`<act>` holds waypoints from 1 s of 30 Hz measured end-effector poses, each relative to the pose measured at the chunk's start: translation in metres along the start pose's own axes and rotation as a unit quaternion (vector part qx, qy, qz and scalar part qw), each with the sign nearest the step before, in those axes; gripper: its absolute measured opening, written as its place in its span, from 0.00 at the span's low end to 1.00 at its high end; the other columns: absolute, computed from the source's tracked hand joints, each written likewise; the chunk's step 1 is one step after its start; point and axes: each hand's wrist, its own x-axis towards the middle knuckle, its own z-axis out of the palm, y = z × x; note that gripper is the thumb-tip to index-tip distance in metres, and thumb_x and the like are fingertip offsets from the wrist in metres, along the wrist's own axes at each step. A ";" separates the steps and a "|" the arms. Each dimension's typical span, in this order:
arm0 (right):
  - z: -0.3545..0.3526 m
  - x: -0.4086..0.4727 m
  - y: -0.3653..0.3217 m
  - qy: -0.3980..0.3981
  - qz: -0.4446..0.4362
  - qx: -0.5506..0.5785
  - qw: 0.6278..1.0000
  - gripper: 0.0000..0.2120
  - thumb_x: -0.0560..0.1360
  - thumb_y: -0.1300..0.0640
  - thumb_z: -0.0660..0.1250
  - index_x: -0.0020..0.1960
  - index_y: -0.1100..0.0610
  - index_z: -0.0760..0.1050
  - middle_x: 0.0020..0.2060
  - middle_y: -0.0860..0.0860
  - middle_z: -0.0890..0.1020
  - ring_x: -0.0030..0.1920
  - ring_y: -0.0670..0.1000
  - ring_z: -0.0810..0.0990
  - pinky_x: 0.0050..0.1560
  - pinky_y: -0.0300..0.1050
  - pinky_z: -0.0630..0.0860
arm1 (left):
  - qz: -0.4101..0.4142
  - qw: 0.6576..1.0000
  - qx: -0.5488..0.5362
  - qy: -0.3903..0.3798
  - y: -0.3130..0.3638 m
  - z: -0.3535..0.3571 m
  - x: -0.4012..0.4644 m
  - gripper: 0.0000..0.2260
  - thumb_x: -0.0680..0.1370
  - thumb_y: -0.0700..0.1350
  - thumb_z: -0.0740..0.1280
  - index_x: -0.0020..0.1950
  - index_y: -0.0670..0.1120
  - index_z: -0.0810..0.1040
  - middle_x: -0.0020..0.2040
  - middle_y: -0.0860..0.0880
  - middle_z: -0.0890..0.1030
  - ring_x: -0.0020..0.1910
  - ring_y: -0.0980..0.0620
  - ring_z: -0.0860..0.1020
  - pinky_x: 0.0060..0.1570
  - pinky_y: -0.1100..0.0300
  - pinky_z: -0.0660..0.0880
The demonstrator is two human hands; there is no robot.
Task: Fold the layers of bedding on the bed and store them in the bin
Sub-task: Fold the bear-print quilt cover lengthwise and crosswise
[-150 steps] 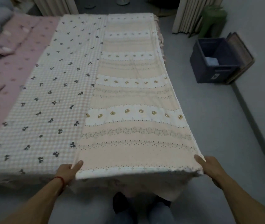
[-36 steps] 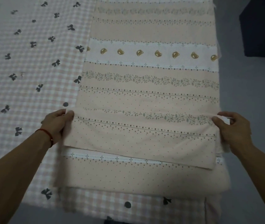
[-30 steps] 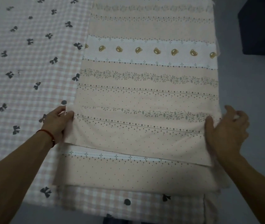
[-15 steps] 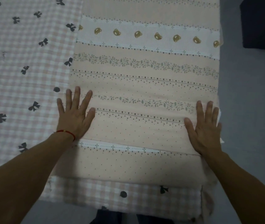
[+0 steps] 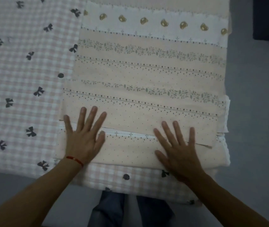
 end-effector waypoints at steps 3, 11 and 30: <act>0.025 -0.034 0.035 -0.001 0.095 0.020 0.995 0.35 0.82 0.35 0.48 0.84 0.49 0.49 0.83 0.53 0.47 0.83 0.58 0.45 0.73 0.80 0.46 | -0.068 0.997 -0.028 -0.006 -0.040 0.008 -0.016 0.29 0.82 0.60 0.47 0.83 0.54 0.50 0.83 0.50 0.45 0.82 0.43 0.43 0.71 0.24 0.44; 0.006 -0.057 0.050 -0.013 0.068 -0.002 0.998 0.50 0.72 0.27 0.57 0.83 0.58 0.51 0.82 0.60 0.47 0.82 0.64 0.46 0.74 0.78 0.44 | 0.008 1.000 0.011 0.007 -0.012 -0.030 -0.036 0.43 0.75 0.66 0.57 0.82 0.42 0.53 0.82 0.35 0.45 0.80 0.31 0.44 0.71 0.25 0.40; -0.032 -0.066 0.085 0.269 0.084 0.084 0.956 0.21 0.75 0.57 0.58 0.58 0.65 0.83 0.54 0.62 0.85 0.52 0.65 0.85 0.60 0.55 0.72 | -0.057 0.982 -0.166 0.065 -0.092 -0.081 -0.061 0.30 0.65 0.19 0.68 0.60 0.44 0.83 0.59 0.41 0.83 0.57 0.36 0.81 0.60 0.43 0.76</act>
